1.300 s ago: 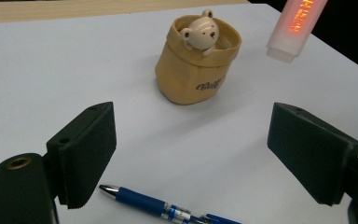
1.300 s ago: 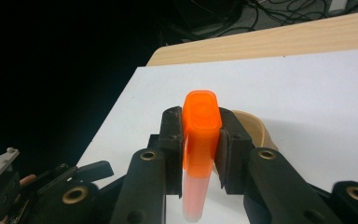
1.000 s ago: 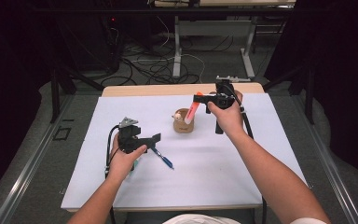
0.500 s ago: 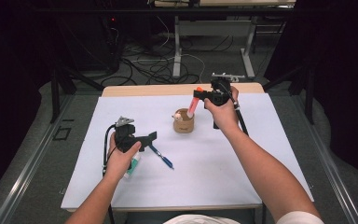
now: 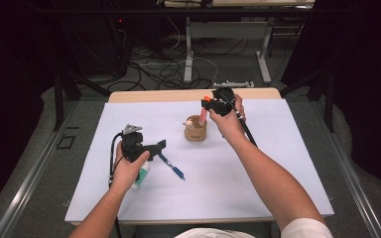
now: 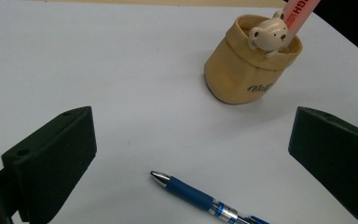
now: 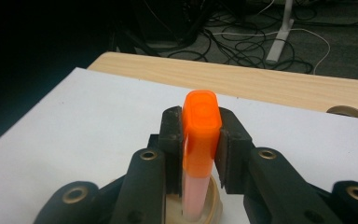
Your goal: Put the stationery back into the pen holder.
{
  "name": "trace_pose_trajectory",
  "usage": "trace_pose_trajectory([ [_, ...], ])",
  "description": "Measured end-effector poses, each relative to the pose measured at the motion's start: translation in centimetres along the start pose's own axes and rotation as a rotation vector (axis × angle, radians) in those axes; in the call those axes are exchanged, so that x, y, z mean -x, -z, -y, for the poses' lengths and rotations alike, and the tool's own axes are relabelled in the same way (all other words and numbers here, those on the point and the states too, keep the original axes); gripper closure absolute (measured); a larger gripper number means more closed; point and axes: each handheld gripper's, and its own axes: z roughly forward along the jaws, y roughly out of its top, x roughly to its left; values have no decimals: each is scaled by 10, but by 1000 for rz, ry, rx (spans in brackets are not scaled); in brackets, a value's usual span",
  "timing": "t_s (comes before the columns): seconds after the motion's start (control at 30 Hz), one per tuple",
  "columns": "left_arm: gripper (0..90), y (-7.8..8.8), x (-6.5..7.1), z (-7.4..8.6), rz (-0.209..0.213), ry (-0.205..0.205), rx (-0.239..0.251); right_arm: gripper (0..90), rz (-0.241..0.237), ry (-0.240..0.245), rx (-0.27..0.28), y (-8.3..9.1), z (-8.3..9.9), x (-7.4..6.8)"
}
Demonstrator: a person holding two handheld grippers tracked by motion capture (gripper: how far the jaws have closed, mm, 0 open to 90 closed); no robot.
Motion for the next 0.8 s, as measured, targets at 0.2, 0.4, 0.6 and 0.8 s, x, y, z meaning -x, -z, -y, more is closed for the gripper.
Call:
trace_pose_trajectory([
  [0.2, 7, -1, 1, 1, 6, -8, -8, 748, 14, 21, -16, -9, 5, -2],
  [0.4, 7, -2, 2, 2, 9, -5, -12, 748, 29, 25, -26, -14, 8, -1],
  [0.6, 8, -3, 3, 2, 9, -10, -13, 748, 33, 24, -45, -18, 12, 0],
  [0.8, 8, -3, 4, 2, 9, -13, -16, 748, 42, 32, -75, -24, 17, -1],
])
